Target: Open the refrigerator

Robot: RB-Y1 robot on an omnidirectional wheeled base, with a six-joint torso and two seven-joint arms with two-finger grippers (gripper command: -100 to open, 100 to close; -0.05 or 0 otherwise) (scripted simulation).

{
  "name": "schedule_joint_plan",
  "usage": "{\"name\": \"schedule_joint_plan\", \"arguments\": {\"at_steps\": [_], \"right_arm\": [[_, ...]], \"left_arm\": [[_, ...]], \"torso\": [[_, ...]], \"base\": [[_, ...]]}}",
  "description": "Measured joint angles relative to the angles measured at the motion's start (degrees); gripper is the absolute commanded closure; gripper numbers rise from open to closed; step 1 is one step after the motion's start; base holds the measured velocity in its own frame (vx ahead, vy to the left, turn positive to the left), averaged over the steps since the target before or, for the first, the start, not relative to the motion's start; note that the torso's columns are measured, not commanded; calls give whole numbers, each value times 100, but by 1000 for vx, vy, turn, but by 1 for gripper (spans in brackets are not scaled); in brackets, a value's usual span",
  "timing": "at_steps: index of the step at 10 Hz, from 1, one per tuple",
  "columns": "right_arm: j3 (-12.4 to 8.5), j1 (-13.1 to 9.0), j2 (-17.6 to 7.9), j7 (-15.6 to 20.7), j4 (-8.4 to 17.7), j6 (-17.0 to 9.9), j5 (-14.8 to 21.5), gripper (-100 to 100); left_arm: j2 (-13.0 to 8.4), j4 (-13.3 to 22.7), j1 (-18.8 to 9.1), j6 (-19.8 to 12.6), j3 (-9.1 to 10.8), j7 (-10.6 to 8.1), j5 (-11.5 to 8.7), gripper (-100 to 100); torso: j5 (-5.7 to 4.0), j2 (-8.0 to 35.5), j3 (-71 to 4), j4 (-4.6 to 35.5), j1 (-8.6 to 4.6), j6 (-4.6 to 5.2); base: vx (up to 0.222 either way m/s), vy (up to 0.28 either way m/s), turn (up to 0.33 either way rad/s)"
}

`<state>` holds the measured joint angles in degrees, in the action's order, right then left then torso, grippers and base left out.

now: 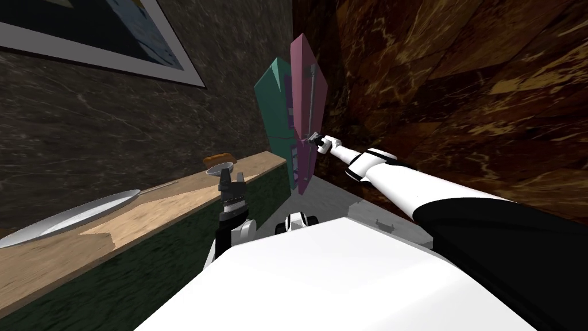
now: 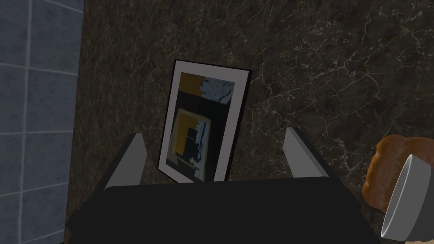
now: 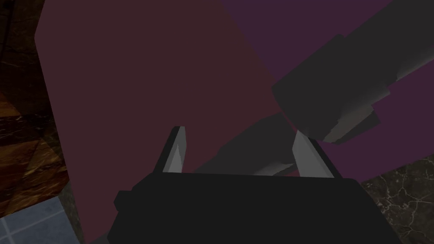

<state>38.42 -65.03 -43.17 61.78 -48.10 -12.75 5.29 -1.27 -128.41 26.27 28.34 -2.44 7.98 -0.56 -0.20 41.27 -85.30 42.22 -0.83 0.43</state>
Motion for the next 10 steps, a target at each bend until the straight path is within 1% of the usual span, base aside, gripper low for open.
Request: {"name": "schedule_joint_plan", "arguments": {"at_steps": [1,2,3,4,5,6,7,8,9,10], "right_arm": [[135,-79,15,-15,40,82,-88,100],[174,-128,62,-21,61,117,-96,100],[266,-155,-2,-19,-13,77,-194,100],[353,-159,-47,-27,-83,54,-265,100],[482,-205,-68,-47,-144,71,-362,100],[545,-239,-68,-65,-164,116,-415,100],[616,-270,-66,-80,-211,142,-458,100],[632,-270,-52,-83,-231,157,-464,100],[676,-259,-61,-98,-288,186,-487,100],[809,-307,-120,-132,-383,242,-601,100]], "left_arm": [[-1,0,0,0,0,0,0,0],[1,0,1,0,0,0,0,0],[2,0,1,0,-2,0,0,0],[1,0,1,0,-1,0,0,0],[0,0,0,0,0,0,0,0],[0,0,1,0,0,0,0,0],[0,0,1,0,0,0,0,0],[1,1,2,0,-1,0,0,0],[1,0,2,0,-1,0,0,0],[0,0,1,0,0,0,0,0]], "torso": [[-4,-1,1,5,-14,-5],[3,-2,0,2,23,-1],[19,-5,-1,6,65,-5],[19,6,4,12,45,-29],[5,42,28,25,-6,-29],[2,47,36,29,4,-4],[3,56,40,27,7,-4],[18,47,37,7,84,-19],[32,39,31,-1,98,-52],[25,60,42,5,68,-61]], "base": [[-121,-264,69],[-84,-111,-13],[-92,-166,28],[-172,-344,138],[-126,-321,103],[-119,-337,66],[-72,-163,42],[-26,-172,7],[-86,-316,70],[-29,-293,67]]}}
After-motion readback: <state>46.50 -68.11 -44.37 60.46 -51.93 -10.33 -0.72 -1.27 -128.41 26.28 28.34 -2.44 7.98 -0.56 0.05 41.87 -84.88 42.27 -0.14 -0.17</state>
